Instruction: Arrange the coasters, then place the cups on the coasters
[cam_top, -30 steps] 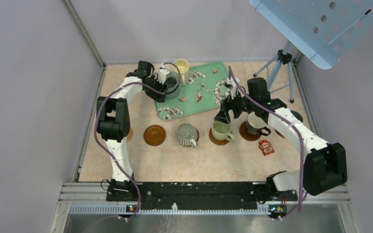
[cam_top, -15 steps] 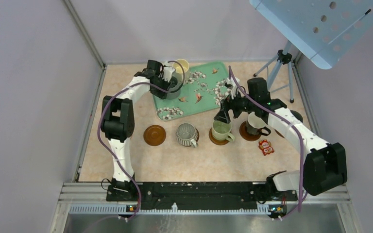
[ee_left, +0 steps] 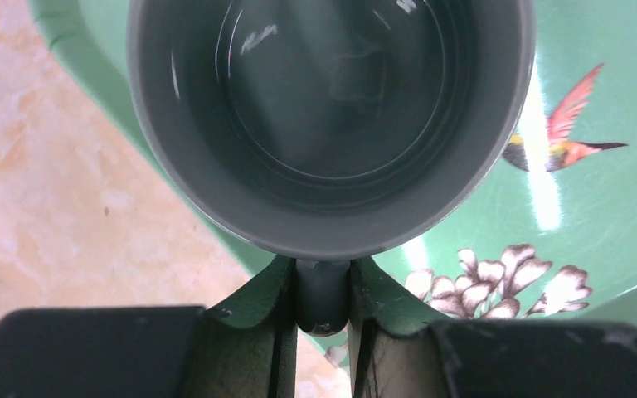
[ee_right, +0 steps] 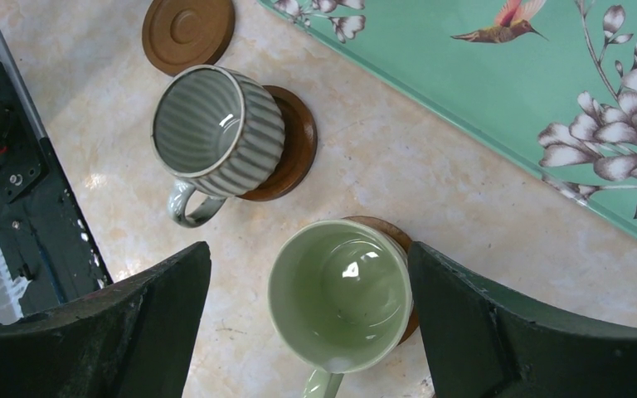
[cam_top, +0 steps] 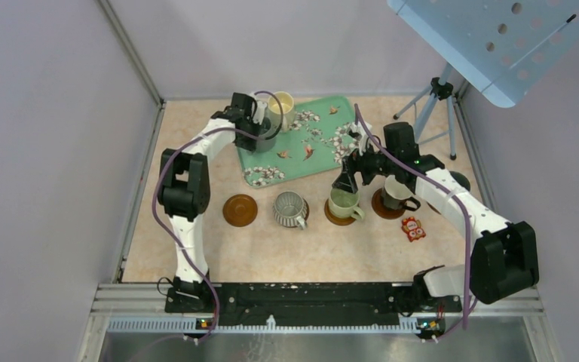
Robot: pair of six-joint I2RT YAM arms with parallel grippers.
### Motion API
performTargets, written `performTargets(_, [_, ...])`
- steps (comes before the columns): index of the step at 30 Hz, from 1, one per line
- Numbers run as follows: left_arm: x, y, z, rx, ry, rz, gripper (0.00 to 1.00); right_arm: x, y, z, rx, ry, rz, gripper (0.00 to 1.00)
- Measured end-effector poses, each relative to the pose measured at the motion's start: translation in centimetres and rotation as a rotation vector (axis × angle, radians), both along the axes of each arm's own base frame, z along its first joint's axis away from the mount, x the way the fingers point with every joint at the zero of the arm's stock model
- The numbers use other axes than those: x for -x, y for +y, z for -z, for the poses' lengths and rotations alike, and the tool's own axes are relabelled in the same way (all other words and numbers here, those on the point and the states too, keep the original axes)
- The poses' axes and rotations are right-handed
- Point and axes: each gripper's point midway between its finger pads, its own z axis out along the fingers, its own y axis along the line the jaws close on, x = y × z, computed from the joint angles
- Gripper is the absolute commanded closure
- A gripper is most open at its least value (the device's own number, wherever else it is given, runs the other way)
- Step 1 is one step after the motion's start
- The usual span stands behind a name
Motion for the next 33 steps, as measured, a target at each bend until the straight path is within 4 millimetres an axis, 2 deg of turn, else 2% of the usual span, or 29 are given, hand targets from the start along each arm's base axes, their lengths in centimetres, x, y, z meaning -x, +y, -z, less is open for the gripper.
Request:
performTargets(5, [1.4, 2.3, -0.8, -0.056, -0.02, -0.15, 1.0, 0.0, 0.0, 0.0, 0.0, 0.0, 0.0, 0.13])
performTargets(8, [1.9, 3.3, -2.3, -0.07, -0.048, -0.219, 1.0, 0.0, 0.0, 0.0, 0.0, 0.0, 0.0, 0.13])
performTargets(16, [2.3, 5.0, -9.3, -0.016, -0.213, -0.394, 1.0, 0.0, 0.0, 0.0, 0.0, 0.0, 0.0, 0.13])
performTargets(20, [3.8, 6.2, -12.4, 0.03, -0.283, -0.497, 1.0, 0.0, 0.0, 0.0, 0.0, 0.0, 0.0, 0.13])
performTargets(24, [7.1, 8.2, -14.2, 0.067, -0.331, -0.612, 1.0, 0.0, 0.0, 0.0, -0.002, 0.001, -0.001, 0.13])
performTargets(27, [10.4, 10.6, -14.8, 0.084, -0.355, -0.707, 1.0, 0.2, 0.1, -0.1, -0.009, 0.008, -0.005, 0.13])
performTargets(30, [13.9, 13.1, -14.9, 0.091, -0.372, -0.795, 1.0, 0.3, 0.3, -0.2, -0.017, 0.014, -0.012, 0.13])
performTargets(33, [16.9, 15.5, -14.3, 0.097, -0.36, -0.875, 1.0, 0.4, 0.3, -0.2, -0.023, 0.019, -0.014, 0.13])
